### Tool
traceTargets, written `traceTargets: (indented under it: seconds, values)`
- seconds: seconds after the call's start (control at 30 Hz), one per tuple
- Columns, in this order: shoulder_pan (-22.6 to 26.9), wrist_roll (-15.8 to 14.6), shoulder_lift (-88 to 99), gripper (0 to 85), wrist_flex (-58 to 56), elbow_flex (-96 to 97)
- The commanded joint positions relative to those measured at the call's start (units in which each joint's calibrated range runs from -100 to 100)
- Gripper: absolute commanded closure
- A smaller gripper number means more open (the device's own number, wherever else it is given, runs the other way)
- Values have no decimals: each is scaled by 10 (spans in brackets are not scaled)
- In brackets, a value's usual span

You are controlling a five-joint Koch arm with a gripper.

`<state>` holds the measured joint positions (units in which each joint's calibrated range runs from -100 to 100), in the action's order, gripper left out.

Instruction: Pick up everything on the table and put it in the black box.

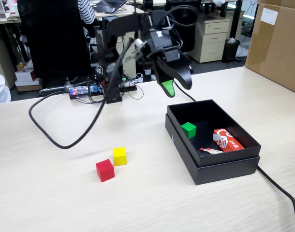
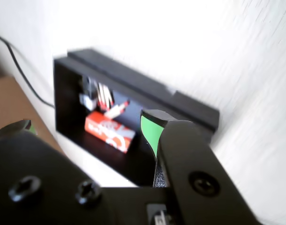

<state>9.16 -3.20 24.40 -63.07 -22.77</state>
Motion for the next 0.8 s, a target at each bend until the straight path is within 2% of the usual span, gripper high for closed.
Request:
traceTargets:
  seconds: [0.0, 0.2, 0.4, 0.77]
  values:
    - [-45, 37, 50, 391, -2, 0]
    - [-100, 61, 0, 375, 6, 65]
    - [-133, 72, -110, 374, 14, 76]
    - [-146, 78, -225, 375, 39, 61]
